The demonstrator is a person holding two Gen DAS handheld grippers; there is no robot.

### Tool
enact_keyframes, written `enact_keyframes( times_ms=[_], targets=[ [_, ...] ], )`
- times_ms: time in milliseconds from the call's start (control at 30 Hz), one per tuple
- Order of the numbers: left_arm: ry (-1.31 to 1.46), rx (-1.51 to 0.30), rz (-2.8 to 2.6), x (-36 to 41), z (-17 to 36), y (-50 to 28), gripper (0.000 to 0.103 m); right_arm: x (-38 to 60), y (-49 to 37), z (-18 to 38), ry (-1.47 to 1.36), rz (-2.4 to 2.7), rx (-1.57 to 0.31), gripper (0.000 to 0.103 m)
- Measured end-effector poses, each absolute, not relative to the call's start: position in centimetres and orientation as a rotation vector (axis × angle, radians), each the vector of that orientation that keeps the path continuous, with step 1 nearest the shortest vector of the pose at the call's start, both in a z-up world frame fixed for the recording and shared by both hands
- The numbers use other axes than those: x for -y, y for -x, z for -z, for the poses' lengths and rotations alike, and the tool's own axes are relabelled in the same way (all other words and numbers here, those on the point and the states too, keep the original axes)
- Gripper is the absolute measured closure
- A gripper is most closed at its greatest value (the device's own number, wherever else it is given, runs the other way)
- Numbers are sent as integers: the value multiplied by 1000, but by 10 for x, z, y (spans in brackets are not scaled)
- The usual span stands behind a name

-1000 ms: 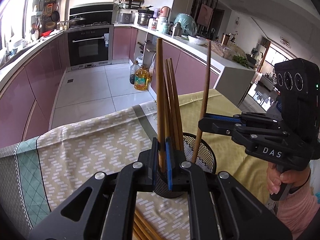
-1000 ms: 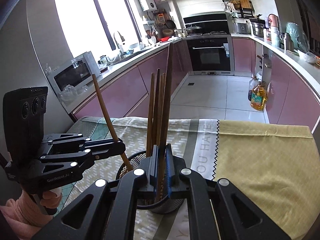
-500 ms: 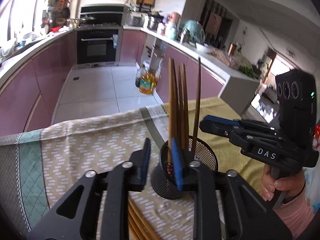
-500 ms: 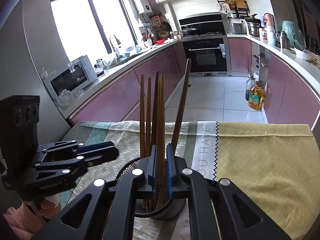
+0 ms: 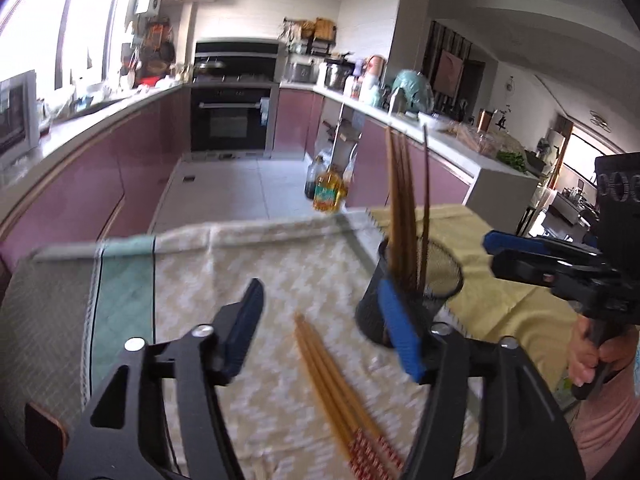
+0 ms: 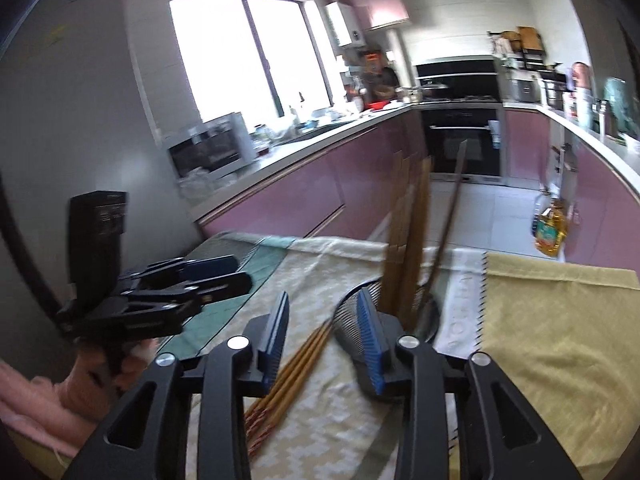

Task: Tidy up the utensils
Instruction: 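Grasp a chopstick with the left gripper while the right gripper grasps another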

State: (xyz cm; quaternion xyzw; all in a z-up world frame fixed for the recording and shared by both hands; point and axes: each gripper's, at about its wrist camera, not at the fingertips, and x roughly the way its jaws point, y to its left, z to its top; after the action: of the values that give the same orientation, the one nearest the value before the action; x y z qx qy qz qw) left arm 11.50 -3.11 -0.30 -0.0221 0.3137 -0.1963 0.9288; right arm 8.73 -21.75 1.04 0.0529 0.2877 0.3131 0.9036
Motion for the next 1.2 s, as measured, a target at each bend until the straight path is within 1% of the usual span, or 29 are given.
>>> enact_keyframes(
  times_ms=[233, 433, 767, 867, 1200],
  targets=[
    [10, -813, 349, 23, 62, -104, 40, 186, -84, 37, -109, -684, -740, 65],
    [-12, -895, 337, 23, 94, -98, 40, 172, -90, 75, -132, -653, -858, 65],
    [-29, -915, 345, 32, 103, -94, 40, 163, -91, 91, -132, -611, -891, 65],
    [-43, -919, 338, 35, 105, -95, 42, 157, -95, 91, -131, -604, -898, 64],
    [-67, -918, 327, 39, 106, -98, 44, 142, -98, 96, -91, -578, -896, 64]
  ],
)
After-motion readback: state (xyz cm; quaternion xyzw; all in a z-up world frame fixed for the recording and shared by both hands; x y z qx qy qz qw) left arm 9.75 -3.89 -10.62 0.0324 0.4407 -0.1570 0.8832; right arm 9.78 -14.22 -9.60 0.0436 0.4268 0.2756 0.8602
